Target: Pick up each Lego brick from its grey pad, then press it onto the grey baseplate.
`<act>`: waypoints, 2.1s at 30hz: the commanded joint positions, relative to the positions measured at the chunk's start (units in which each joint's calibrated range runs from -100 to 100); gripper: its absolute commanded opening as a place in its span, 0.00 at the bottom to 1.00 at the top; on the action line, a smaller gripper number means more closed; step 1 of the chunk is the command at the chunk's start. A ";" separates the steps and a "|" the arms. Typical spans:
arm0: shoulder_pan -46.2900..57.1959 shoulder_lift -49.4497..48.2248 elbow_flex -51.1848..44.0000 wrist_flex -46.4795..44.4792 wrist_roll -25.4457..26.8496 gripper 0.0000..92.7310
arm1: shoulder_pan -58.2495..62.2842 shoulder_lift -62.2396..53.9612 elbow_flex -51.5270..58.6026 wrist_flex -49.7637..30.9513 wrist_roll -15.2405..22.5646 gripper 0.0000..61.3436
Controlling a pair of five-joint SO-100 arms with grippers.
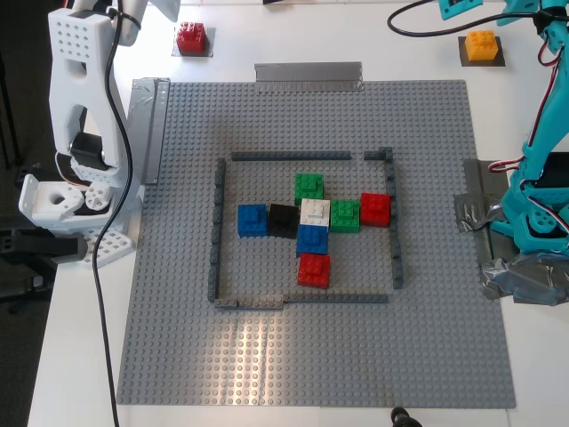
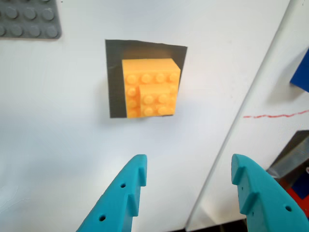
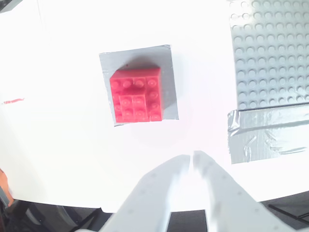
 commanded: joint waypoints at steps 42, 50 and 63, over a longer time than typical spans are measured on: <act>-0.16 2.96 8.68 -9.40 1.87 0.14 | 0.60 -9.18 32.27 -33.46 5.18 0.38; 0.13 2.96 8.68 -9.56 1.58 0.05 | -0.56 -8.84 35.25 -33.54 4.54 0.38; -1.47 -10.34 8.95 -0.12 2.85 0.00 | -1.43 -7.72 36.07 -33.87 4.35 0.37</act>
